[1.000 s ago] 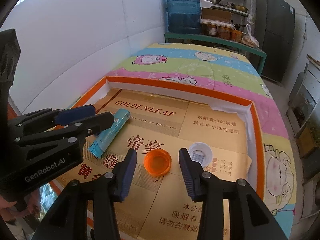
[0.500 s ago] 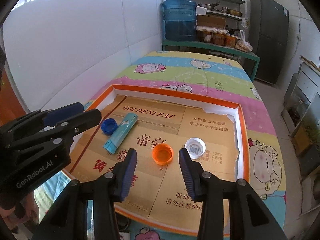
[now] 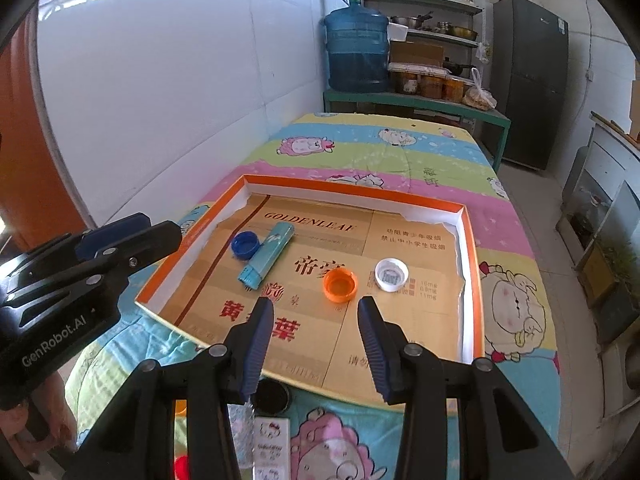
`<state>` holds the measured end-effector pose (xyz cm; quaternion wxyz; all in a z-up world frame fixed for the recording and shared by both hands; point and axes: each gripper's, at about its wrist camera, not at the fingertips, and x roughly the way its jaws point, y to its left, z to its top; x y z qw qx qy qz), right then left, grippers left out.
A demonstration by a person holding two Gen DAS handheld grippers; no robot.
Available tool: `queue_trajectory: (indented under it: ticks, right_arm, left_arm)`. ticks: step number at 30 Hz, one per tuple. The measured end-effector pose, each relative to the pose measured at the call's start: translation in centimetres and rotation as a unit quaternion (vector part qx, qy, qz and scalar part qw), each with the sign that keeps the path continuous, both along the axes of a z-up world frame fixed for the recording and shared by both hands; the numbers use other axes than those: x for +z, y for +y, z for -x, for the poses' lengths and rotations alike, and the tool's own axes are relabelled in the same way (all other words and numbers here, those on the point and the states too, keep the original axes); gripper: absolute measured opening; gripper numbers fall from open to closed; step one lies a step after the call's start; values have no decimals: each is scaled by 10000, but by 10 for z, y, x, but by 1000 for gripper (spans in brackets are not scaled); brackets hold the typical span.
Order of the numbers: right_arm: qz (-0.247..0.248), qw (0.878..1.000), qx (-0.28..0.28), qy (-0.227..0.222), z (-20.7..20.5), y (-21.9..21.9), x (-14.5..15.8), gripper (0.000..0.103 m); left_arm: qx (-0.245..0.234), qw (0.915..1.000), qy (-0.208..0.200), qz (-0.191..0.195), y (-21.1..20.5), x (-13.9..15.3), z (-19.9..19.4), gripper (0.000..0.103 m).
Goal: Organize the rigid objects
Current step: 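Move both grippers back out of the tray toward the objects on the quilt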
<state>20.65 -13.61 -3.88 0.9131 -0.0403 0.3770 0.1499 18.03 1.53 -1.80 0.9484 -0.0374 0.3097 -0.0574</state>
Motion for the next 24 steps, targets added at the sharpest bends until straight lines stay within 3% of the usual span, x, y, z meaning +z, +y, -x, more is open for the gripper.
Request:
queue_trajectory:
  ticks: [13, 24]
  right_arm:
    - [-57, 9998, -107, -166, 42, -7, 17, 44]
    - [-84, 9998, -128, -142, 76, -9, 13, 44]
  left_arm:
    - [139, 9999, -42, -51, 6, 12, 47, 36]
    - [125, 9999, 44, -23, 11, 6, 75, 36]
